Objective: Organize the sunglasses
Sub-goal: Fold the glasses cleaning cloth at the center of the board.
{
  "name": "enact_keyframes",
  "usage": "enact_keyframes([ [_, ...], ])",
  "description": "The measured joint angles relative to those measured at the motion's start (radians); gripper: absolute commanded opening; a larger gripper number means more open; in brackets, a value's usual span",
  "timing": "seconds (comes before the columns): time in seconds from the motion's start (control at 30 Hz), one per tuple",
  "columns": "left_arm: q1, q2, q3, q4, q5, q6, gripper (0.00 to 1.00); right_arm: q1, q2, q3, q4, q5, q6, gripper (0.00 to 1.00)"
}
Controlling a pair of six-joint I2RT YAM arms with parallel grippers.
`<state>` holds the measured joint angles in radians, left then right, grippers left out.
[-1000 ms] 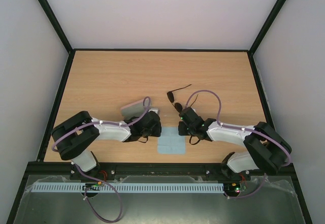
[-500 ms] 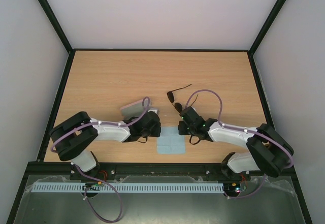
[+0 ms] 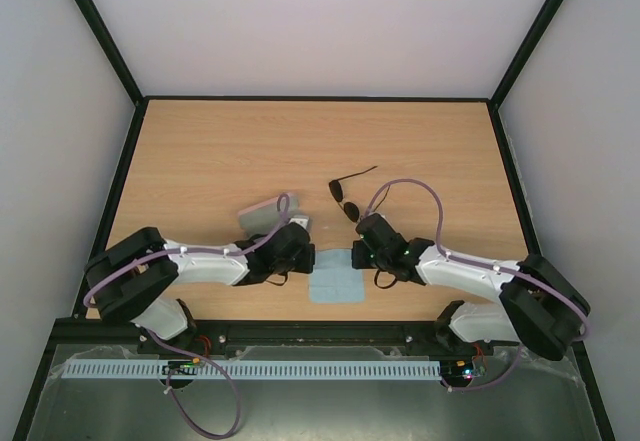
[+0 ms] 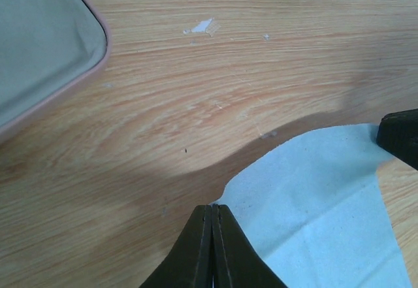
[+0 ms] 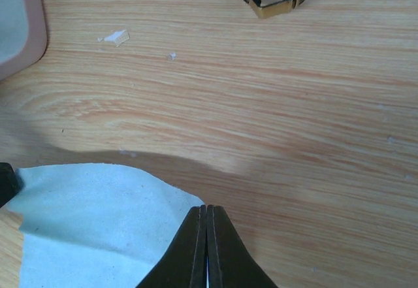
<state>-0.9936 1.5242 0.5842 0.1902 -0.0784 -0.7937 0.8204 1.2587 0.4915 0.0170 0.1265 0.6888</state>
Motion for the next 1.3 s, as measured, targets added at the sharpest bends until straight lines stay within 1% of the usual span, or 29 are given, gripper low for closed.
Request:
enact_keyframes([
  [0.4,-0.043,-0.076,-0.049,0.005,-0.003,-0.024,0.02,0.040,-0.070,-0.050,-0.020,0.002,0.043,0.01],
  [0.87,-0.130,-0.142,-0.110,0.005,-0.035,-0.080,0.02,0.064,-0.164,-0.098,-0.046,-0.004,0.087,0.01],
  [1.07,-0.161,-0.162,-0.113,0.003,-0.054,-0.098,0.02,0.079,-0.205,-0.132,-0.049,-0.012,0.113,0.01],
  [1.3,-0.198,-0.171,-0.117,0.002,-0.075,-0.124,0.02,0.102,-0.216,-0.157,-0.050,-0.014,0.139,0.01],
])
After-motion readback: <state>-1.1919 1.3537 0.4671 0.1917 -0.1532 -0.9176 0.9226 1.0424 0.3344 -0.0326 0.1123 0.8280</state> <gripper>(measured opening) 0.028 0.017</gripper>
